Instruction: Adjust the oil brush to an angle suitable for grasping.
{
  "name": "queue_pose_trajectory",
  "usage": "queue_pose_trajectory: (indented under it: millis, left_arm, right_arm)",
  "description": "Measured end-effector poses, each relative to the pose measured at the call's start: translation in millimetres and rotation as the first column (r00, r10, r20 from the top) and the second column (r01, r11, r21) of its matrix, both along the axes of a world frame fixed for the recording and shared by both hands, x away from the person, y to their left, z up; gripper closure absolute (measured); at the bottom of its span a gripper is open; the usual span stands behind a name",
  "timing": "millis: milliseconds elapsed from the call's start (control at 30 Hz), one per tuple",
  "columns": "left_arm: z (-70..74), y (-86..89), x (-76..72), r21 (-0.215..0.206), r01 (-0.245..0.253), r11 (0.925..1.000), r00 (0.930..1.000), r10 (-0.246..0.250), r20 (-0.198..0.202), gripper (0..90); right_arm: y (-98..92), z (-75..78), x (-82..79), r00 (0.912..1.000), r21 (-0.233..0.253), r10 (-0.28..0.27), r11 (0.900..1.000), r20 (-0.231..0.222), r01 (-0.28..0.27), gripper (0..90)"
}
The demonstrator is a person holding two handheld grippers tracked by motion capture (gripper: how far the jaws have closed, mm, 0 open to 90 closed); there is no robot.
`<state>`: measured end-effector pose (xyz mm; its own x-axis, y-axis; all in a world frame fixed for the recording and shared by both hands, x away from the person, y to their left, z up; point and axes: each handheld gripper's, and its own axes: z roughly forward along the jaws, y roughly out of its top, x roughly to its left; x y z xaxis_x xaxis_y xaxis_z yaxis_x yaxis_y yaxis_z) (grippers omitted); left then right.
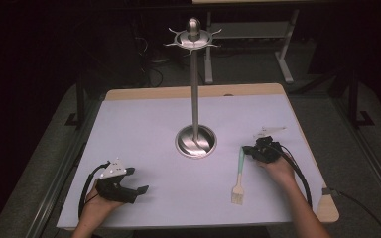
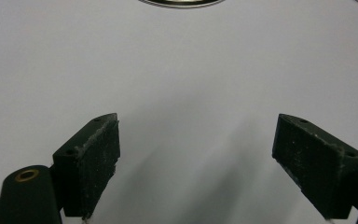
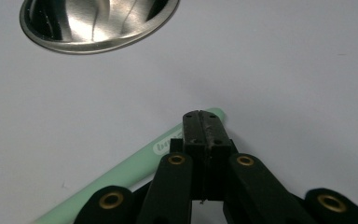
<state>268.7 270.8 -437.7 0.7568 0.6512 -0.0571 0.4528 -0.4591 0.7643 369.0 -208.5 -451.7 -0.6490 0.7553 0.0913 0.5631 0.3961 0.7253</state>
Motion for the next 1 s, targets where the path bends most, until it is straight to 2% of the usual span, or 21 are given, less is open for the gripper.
queue_pose_trajectory:
  millis: [267,433,700,1000]
  left_arm:
    - [-0.8,-0.6,0.9,0.003,0.012,0.9999,0.9999,-0.012,0.001,14.8]
    - [-0.6,-0.6,0.7,0.007,0.013,0.9999,0.9999,-0.013,0.000,14.8]
    - [-1.0,-1.8,-0.1,-0.012,0.010,0.9999,0.9999,-0.010,-0.011,14.8]
    - [-0.8,-2.3,0.0,-0.014,0.013,0.9998,0.9999,-0.013,-0.007,14.8]
  right_arm:
    - [8.1,0.1,-1.7,0.9996,0.007,0.026,1.000,-0.010,-0.025,89.9]
    - [15.0,0.2,-2.5,0.9982,-0.002,0.059,0.998,0.005,-0.059,89.9]
    - [22.5,0.1,-4.8,0.9959,0.007,0.090,0.996,0.002,-0.090,89.9]
    - [31.4,0.6,-7.8,0.9930,0.014,0.118,0.993,-0.007,-0.118,90.0]
